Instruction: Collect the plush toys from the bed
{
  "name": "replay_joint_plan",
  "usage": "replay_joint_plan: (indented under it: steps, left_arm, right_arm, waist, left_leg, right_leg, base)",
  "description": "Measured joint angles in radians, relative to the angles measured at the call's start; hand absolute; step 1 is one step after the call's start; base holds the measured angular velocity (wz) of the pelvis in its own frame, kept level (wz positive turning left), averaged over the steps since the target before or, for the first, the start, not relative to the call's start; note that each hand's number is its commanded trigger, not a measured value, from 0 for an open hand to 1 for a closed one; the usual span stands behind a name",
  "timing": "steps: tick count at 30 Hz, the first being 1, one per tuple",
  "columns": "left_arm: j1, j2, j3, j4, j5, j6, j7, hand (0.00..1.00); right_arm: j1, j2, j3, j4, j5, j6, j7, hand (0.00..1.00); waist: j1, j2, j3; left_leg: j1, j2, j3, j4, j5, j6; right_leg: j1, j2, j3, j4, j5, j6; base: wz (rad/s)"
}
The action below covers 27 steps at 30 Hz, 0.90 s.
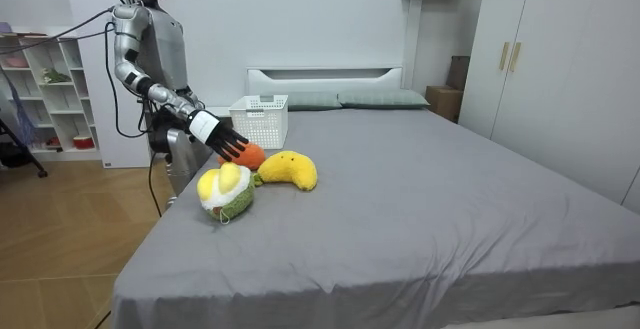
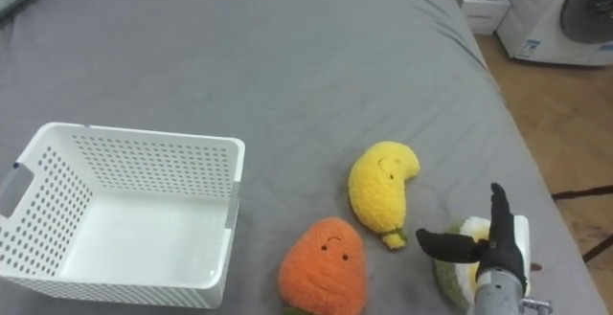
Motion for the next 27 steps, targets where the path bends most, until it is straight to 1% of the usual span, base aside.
replay_joint_plan:
  steps: [3,4,5,7,9,11,12,13,15,17,24,27]
  left_arm:
    - [0.003,0.002,-0.001,-0.001,0.0,-0.006,-0.003,0.0]
    - [0.003,0.004,-0.001,-0.002,0.001,-0.008,-0.006,0.0]
    - [0.006,0.005,0.0,-0.008,0.001,-0.009,-0.008,0.0]
    - [0.014,0.006,0.0,-0.02,0.001,-0.008,-0.012,0.0]
    - [0.015,0.009,0.0,-0.022,0.005,-0.009,-0.022,0.0]
    - [0.017,0.01,0.002,-0.027,0.044,-0.009,-0.031,0.0]
    - [0.019,0.01,0.002,-0.032,0.045,-0.009,-0.032,0.0]
    - [0.024,0.01,0.003,-0.039,0.045,-0.009,-0.036,0.0]
    - [0.025,0.011,0.003,-0.041,0.046,-0.008,-0.041,0.0]
    - [0.026,0.012,0.003,-0.049,0.047,-0.007,-0.046,0.0]
    - [0.03,0.015,0.001,-0.048,0.069,-0.009,-0.05,0.0]
    - [0.03,0.014,0.0,-0.048,0.07,-0.006,-0.05,0.0]
  right_arm:
    - [-0.002,0.0,0.0,0.003,0.0,-0.001,-0.004,0.0]
    - [-0.003,-0.001,-0.001,0.003,0.0,-0.001,-0.004,0.0]
    - [-0.003,-0.002,-0.002,0.003,0.0,-0.001,-0.006,0.0]
    - [-0.003,-0.002,-0.003,0.003,0.0,-0.001,-0.015,0.0]
    - [-0.004,-0.005,-0.008,0.003,-0.001,-0.001,-0.02,0.0]
    - [-0.007,-0.01,-0.04,0.004,-0.001,-0.001,-0.024,0.0]
    - [-0.007,-0.014,-0.044,0.004,-0.001,-0.001,-0.027,0.0]
    - [-0.007,-0.023,-0.045,0.005,-0.003,-0.001,-0.028,0.0]
    - [-0.008,-0.035,-0.045,0.011,-0.006,-0.002,-0.028,0.0]
    - [-0.026,-0.047,-0.045,0.066,-0.013,-0.008,-0.027,0.0]
    - [-0.041,-0.049,-0.041,0.161,-0.042,-0.011,-0.023,0.0]
    - [-0.041,-0.049,-0.033,0.202,-0.053,-0.011,-0.022,0.0]
  waist:
    - [0.002,0.002,0.0046]
    - [0.001,0.002,0.0077]
    - [0.001,0.002,0.0091]
    - [0.001,0.002,0.0093]
    - [-0.001,0.001,0.0089]
    - [0.001,0.003,0.0074]
    - [0.001,0.004,0.0072]
    - [0.001,0.004,0.0056]
    - [0.001,0.004,0.0055]
    - [0.001,0.004,0.0051]
    - [0.002,0.0,0.003]
    - [0.006,0.003,0.0011]
  left_leg:
    - [-0.002,0.0,0.0,0.0,0.0,0.0]
    - [-0.003,0.0,-0.001,0.0,0.0,0.0]
    - [-0.005,0.0,-0.002,0.0,0.0,0.0]
    - [-0.008,0.0,-0.002,0.001,0.0,0.0]
    - [-0.015,0.0,-0.003,0.003,0.0,0.0]
    - [-0.021,-0.002,-0.008,0.008,0.0,0.001]
    - [-0.022,-0.002,-0.009,0.007,0.0,0.001]
    - [-0.026,-0.003,-0.01,0.007,0.0,0.001]
    - [-0.029,-0.002,-0.012,0.006,0.0,0.001]
    - [-0.031,-0.002,-0.014,0.006,0.0,0.001]
    - [-0.036,-0.002,-0.017,0.008,0.0,0.001]
    - [-0.037,-0.002,-0.017,0.008,0.0,0.001]
  right_leg:
    - [0.0,0.0,0.0,0.002,0.0,0.0]
    - [0.0,0.0,0.0,0.003,0.0,0.0]
    - [-0.001,0.0,0.0,0.003,0.0,0.0]
    - [-0.005,0.0,0.001,0.003,0.0,0.0]
    - [-0.008,0.0,-0.001,0.001,0.0,0.0]
    - [-0.018,0.0,0.0,-0.002,0.0,0.0]
    - [-0.019,0.0,0.001,-0.002,0.0,0.0]
    - [-0.018,0.0,0.002,-0.003,0.0,0.0]
    - [-0.02,0.0,0.001,-0.004,0.001,0.0]
    - [-0.022,0.0,-0.001,-0.004,0.001,0.0]
    - [-0.023,0.0,-0.013,-0.004,0.001,0.0]
    - [-0.023,0.001,-0.013,-0.003,0.001,0.0]
  base:
    - [0.0]
    - [0.0]
    - [0.0]
    - [0.0]
    - [0.03]
    - [0.02]
    - [0.0]
    - [0.0]
    - [0.02]
    - [0.0]
    - [0.01]
    - [0.0]
